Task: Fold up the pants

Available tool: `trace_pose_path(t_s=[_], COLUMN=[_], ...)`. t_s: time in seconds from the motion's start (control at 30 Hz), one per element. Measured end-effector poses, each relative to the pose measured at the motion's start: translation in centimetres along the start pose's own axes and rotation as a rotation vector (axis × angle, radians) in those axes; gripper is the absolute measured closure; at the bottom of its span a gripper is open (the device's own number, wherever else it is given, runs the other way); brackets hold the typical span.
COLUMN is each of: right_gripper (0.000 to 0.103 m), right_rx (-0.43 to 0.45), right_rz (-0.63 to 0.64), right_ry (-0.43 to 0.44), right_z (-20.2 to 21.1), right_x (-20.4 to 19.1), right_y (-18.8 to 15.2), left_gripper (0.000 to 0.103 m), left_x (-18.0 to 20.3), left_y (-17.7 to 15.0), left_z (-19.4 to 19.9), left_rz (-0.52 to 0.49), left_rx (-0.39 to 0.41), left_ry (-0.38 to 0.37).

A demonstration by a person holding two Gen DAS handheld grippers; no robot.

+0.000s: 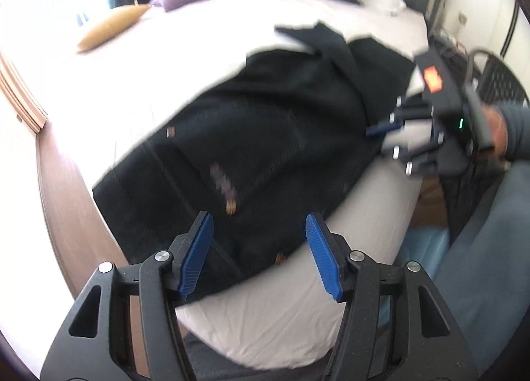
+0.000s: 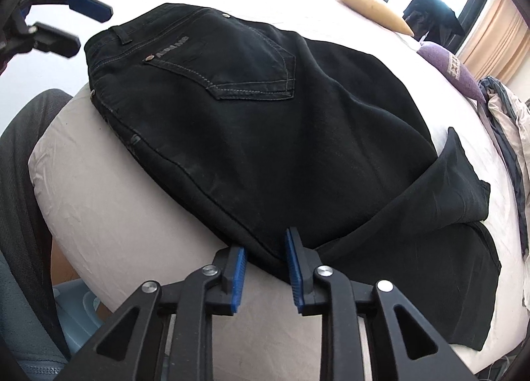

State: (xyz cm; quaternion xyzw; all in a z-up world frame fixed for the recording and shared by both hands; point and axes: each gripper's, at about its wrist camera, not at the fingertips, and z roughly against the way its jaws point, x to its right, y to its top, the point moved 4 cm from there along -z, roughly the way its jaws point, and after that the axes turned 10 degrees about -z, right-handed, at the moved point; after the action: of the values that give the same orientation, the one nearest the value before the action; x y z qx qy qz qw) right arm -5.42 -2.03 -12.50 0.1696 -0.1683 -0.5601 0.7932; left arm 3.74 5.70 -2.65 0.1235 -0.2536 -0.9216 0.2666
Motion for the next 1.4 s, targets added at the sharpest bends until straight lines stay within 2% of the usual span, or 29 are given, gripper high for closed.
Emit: trace_pose_path(t_s=[0.03,0.1,0.17,0.23,0.33,0.4,0.47,0.57,0.67,0.77,0.83,0.9,1.0,1.13,1.3,1.37,1.4], right_gripper=[0.049,0.035,0.035,0.035,0.035,0.036,0.036,0.036,0.036,0.036,0.036,0.036,0.036,0.036,0.036,0.036,0.039], right_rx=[0.004,0.030,0.062,0.055,0.031,0.058,0.086,0.119,0.156,0.184,0.139,0.092,0.018,-0.062,-0.149,-0.142,-0.137], right_rz=[-0.022,-0.083,-0.114,-0.107,-0.144,-0.195,-0.263,-0.396,-0.521,-0.583,-0.627,-0.669,-0.698,-0.745,-0.776,-0.784,-0.768], right_ry=[0.026,0.099,0.126,0.121,0.137,0.157,0.130,0.083,0.038,-0.018,-0.057,-0.076,-0.137,-0.188,-0.213,-0.219,-0.227], right_z=[0.3,1.3,2.0,1.7,1.3,2.3,3.4,4.6,5.0,3.9,1.6,-1.3,-5.2,-9.5,-13.5,-13.9,-14.0], right_x=[0.3,1.1,1.2,1.4,2.2,3.7,6.5,11.9,17.9,22.7,24.9,26.7,28.7,31.0,32.1,32.4,32.4], right_y=[0.2,0.7,1.3,1.5,1.1,0.9,1.2,2.6,5.9,10.2,12.7,14.9,17.0,17.8,17.2,17.1,17.2], left_gripper=[0.046,0.046,0.046,0.046,0.046,0.047,0.047,0.047,0.047,0.047,0.047,0.047,0.048,0.048,0.048,0.048,0.048], left_x=[0.1,0.4,0.9,1.4,1.8,2.3,2.8,2.6,1.7,1.0,1.0,0.9,1.2,0.9,1.0,1.2,1.2], left_y=[1.3,3.5,5.4,6.4,5.6,4.0,3.1,3.8,6.6,9.6,10.9,10.1,9.6,10.2,9.6,9.4,9.4], left_z=[-0.1,-0.9,-2.9,-5.8,-11.1,-13.0,-12.8,-11.4,-10.0,-11.2,-13.7,-16.3,-16.9,-17.5,-18.0,-17.8,-17.8], left_rz=[0.013,0.040,0.063,0.089,0.119,0.110,0.085,0.101,0.133,0.176,0.197,0.235,0.254,0.257,0.245,0.246,0.247], left_rx=[0.032,0.078,0.100,0.077,-0.044,-0.092,-0.082,-0.065,0.011,0.046,-0.002,-0.067,-0.050,-0.050,-0.062,-0.061,-0.061], left_ry=[-0.008,-0.018,-0.032,-0.057,-0.070,-0.062,-0.037,-0.037,-0.041,-0.057,-0.064,-0.072,-0.063,-0.065,-0.050,-0.045,-0.044])
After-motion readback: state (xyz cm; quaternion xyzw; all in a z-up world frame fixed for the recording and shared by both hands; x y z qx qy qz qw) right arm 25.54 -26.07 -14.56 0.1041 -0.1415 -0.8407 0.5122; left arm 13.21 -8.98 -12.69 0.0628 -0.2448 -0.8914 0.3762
